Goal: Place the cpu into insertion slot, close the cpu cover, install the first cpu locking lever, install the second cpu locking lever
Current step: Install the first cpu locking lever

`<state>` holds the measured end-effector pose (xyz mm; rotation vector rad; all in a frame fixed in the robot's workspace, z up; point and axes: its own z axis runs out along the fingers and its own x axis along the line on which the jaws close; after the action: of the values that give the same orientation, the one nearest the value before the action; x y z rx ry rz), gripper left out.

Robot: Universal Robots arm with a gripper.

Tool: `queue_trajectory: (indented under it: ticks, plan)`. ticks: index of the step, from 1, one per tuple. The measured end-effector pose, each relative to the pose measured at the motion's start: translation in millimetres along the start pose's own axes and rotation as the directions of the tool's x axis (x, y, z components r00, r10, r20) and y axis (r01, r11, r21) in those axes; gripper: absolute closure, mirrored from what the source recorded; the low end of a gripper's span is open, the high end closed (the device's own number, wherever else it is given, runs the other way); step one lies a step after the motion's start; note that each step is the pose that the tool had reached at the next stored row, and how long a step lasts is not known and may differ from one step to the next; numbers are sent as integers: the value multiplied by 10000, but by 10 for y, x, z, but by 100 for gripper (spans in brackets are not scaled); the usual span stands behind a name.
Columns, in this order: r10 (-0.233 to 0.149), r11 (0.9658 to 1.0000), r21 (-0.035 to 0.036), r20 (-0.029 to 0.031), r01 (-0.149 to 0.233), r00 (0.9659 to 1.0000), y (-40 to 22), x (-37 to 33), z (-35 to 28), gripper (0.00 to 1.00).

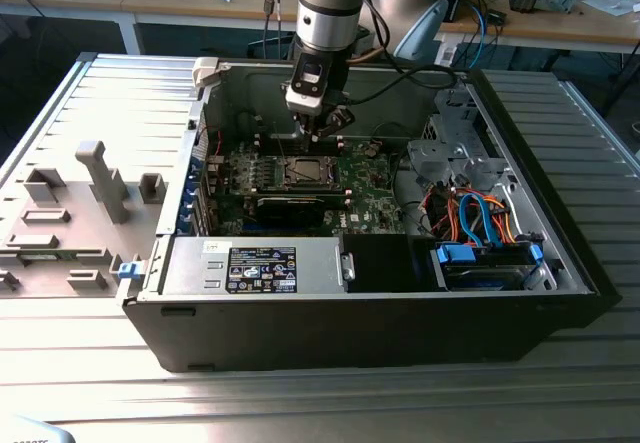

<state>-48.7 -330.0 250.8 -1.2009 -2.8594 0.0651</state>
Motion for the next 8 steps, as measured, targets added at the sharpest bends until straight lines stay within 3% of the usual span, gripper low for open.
queue_trajectory:
  ticks: [8]
  plan:
    - [-468, 9989, 11, 25, 467, 9989, 0, 0, 0, 89]
